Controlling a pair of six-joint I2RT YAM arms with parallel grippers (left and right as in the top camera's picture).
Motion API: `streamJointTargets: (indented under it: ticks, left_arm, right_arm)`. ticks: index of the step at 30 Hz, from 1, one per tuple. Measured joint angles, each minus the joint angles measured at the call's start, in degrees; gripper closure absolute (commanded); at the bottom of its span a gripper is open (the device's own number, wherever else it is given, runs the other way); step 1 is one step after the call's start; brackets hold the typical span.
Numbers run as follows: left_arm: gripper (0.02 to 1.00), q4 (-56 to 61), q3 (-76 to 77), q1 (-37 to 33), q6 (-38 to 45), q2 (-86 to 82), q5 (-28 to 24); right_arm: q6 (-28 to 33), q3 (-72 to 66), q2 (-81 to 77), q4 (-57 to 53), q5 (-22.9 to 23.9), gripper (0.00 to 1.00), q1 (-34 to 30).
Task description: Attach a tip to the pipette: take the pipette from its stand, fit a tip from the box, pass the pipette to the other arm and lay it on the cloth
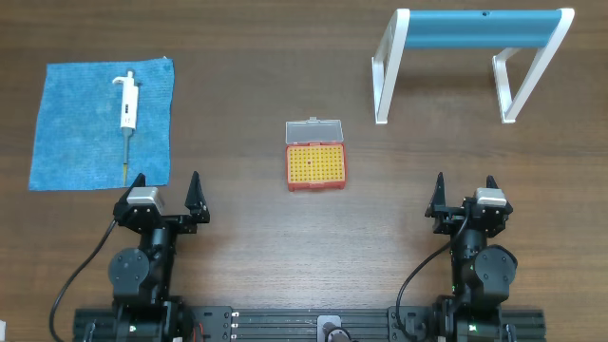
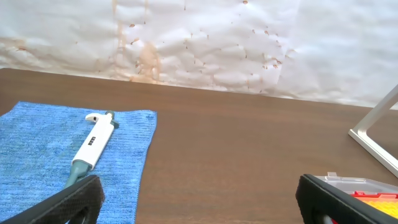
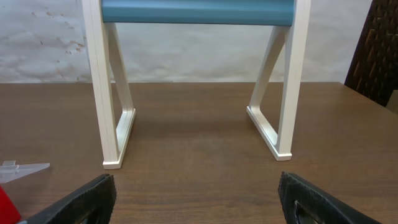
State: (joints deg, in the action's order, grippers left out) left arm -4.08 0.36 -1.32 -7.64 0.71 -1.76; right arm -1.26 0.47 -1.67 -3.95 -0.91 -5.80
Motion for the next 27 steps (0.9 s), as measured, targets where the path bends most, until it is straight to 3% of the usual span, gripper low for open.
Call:
streamJointTargets:
  ticks: [27]
  left_arm:
    - [0.020,0.00,0.00,0.00,0.00,0.02,-0.02]
  right_arm:
    - [0.02,0.00,0.94,0.00,-0.68,0.134,2.23]
